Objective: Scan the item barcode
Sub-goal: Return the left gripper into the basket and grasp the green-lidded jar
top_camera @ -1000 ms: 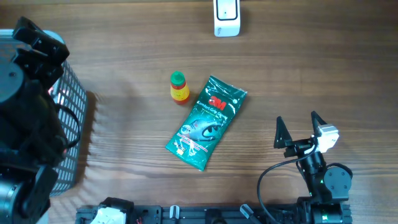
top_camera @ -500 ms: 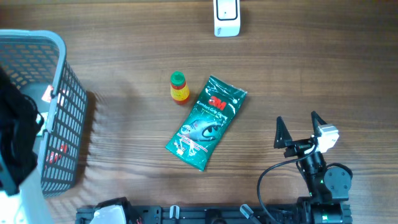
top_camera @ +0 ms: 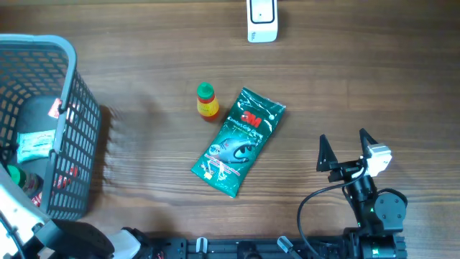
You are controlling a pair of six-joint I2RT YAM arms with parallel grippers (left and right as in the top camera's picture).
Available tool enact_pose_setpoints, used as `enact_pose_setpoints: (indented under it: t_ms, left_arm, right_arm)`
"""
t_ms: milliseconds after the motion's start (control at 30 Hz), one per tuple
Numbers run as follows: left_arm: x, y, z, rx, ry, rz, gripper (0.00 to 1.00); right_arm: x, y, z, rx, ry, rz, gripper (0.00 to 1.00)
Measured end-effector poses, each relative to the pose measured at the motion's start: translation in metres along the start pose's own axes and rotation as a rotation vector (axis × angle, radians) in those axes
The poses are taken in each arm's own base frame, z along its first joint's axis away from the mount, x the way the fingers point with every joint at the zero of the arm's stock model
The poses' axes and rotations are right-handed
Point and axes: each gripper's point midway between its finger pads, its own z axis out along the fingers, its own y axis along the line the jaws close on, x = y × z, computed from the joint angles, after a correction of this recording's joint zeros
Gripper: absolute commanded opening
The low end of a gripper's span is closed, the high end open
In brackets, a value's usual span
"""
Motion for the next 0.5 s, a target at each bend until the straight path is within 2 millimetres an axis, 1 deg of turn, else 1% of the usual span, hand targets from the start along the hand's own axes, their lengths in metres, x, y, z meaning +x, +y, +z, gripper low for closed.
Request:
enact_pose_setpoints:
  t_ms: [133,267,300,400,500]
  left_arm:
    - [0.016,-0.003,0.034,0.018,0.005,-0.047,1.00]
    - [0.021,-0.010,0.049,0.029,0.002,-0.064,1.00]
    - [0.024,-0.011,0.056,0.013,0.008,-0.060,1.00]
    - [0.037,-0.006,0.080,-0.065,0.037,-0.024,1.00]
    - [0.046,0.001,0.095,-0.123,0.056,-0.009,1.00]
  right_arm:
    - [0.000,0.000,0.000,0.000,0.000,0.000,1.00]
    - [0.000,0.000,0.000,0.000,0.000,0.000,1.00]
    - [0.000,0.000,0.000,0.000,0.000,0.000,1.00]
    - [0.000,0.000,0.000,0.000,0.000,0.000,1.00]
    - [0.000,0.000,0.000,0.000,0.000,0.000,1.00]
